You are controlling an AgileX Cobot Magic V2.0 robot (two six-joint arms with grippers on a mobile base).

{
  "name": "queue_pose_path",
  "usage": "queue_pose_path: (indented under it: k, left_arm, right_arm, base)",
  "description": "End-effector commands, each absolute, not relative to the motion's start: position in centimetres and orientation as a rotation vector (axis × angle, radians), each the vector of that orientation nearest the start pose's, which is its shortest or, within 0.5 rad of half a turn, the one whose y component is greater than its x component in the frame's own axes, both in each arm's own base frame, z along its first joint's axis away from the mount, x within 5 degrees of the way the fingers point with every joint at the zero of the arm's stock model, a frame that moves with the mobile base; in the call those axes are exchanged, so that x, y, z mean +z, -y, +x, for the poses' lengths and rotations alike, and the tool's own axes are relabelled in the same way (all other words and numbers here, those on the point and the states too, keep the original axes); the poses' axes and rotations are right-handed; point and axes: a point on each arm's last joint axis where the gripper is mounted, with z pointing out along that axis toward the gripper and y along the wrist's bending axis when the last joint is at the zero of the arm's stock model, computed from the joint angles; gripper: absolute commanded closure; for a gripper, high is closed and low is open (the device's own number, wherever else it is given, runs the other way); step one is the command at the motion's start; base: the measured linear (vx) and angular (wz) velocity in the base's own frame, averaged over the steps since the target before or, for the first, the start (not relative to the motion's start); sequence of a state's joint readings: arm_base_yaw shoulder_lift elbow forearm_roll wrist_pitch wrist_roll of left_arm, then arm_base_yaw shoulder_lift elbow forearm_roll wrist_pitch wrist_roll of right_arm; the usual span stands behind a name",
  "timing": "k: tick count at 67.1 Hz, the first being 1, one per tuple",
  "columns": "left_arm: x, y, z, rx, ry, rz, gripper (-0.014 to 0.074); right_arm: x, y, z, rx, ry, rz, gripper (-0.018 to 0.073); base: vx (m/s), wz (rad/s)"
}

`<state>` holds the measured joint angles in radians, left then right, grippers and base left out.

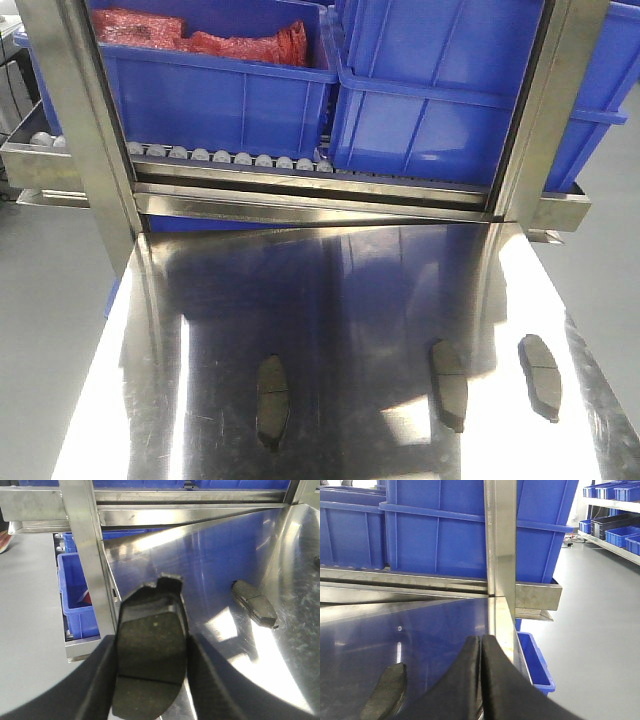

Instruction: Move and align brake pads A on conveyor

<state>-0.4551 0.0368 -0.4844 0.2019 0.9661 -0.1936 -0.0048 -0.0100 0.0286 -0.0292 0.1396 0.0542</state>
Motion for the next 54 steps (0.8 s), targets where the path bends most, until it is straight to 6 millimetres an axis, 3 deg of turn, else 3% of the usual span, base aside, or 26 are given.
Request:
queue_pose_path:
  k: [1, 54]
  left_arm:
    - [29.62, -0.99, 1.37, -0.192, -1.876, 0.266, 0.0603]
    - [29.62, -0.99, 1.37, -0.192, -1.876, 0.266, 0.0603]
  right_arm:
    - [19.59, 0.07, 5.63, 0.008, -1.562, 0.025, 0.0566]
    - [19.62, 0.08, 5.63, -0.007, -1.559, 0.011, 0.0566]
  base:
    - [0.00, 0.00]
    - [0.00, 0.00]
